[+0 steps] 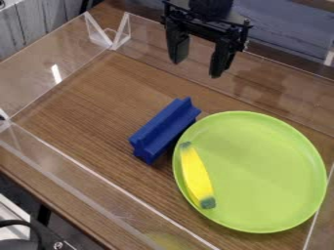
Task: Put the banana in the green plate
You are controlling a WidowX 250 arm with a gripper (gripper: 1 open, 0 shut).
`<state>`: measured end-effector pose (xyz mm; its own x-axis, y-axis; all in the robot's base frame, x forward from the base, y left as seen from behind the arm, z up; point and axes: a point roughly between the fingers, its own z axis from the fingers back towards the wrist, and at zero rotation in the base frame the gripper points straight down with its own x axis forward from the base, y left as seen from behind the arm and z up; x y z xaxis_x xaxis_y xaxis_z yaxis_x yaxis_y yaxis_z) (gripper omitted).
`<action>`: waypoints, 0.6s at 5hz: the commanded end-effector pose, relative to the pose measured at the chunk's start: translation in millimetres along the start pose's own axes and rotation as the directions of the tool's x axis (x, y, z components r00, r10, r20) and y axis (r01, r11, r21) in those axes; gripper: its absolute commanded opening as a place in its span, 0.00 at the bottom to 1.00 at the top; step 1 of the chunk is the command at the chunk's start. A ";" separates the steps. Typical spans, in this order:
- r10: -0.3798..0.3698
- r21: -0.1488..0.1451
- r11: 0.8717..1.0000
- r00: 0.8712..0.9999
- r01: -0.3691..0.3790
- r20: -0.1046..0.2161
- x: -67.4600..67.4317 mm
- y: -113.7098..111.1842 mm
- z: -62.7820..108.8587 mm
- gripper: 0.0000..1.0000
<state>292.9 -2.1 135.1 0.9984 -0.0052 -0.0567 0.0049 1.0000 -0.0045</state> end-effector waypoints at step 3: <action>0.090 -0.031 0.996 0.996 -0.089 0.021 -40.2 -24.7 -11.1 1.00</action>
<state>249.1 -25.9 115.5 0.9930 0.0843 -0.0827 -0.0864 0.9960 -0.0218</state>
